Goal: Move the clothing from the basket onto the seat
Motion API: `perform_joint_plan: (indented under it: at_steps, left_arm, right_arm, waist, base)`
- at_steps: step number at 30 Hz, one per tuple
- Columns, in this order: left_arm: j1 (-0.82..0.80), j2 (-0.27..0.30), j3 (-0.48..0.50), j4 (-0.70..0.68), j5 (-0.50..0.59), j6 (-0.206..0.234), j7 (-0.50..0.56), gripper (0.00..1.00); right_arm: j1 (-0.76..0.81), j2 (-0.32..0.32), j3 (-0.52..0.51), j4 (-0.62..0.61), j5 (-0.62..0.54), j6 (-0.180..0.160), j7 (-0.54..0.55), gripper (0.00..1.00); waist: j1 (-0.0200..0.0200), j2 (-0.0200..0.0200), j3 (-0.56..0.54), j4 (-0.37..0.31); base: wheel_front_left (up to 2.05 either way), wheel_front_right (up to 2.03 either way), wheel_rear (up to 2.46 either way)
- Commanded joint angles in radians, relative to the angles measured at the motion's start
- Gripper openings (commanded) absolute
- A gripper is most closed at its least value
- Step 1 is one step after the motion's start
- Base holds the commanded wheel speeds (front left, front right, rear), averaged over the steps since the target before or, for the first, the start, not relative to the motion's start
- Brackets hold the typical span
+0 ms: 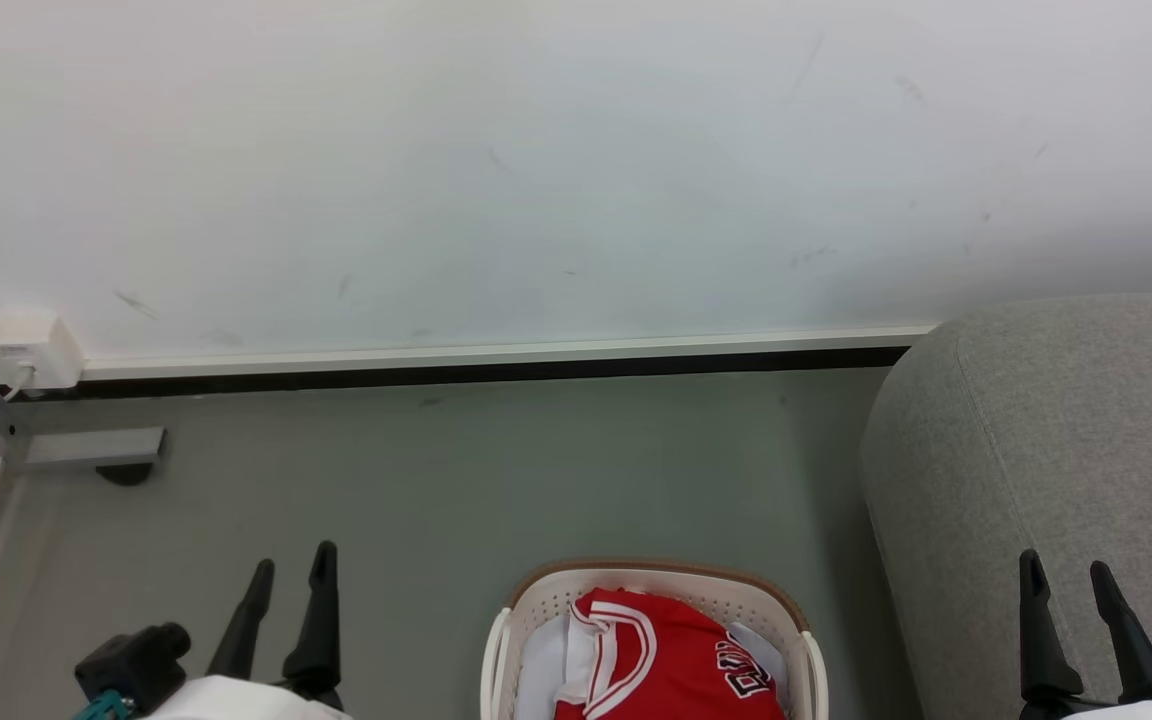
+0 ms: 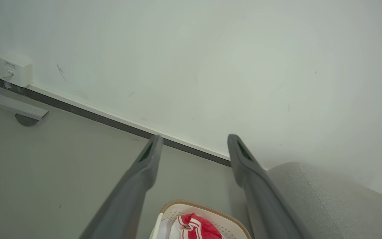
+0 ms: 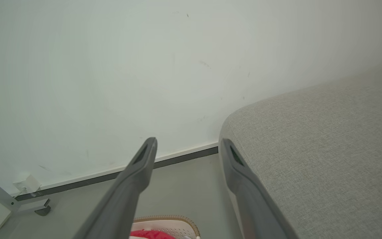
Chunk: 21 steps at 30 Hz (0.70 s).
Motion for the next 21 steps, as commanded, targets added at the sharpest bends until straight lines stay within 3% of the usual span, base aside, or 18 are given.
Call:
perform_joint_plan:
  at_steps: [1,21]
  left_arm:
    - [-0.002,0.012,0.000,-0.007,0.039,-0.003,-0.008,1.00]
    - [0.011,0.022,-0.012,-0.001,0.246,-0.005,-0.056,1.00]
  right_arm:
    - [0.004,-0.011,-0.002,-0.007,-0.033,-0.001,-0.010,1.00]
    - [0.027,-0.012,0.006,0.000,-0.217,-0.001,-0.058,1.00]
  waist:
    - [0.0000,0.0000,0.000,0.001]
    - [0.0000,0.0000,0.005,0.007]
  base:
    - [0.00,0.00,0.00]
    - [0.00,0.00,0.00]
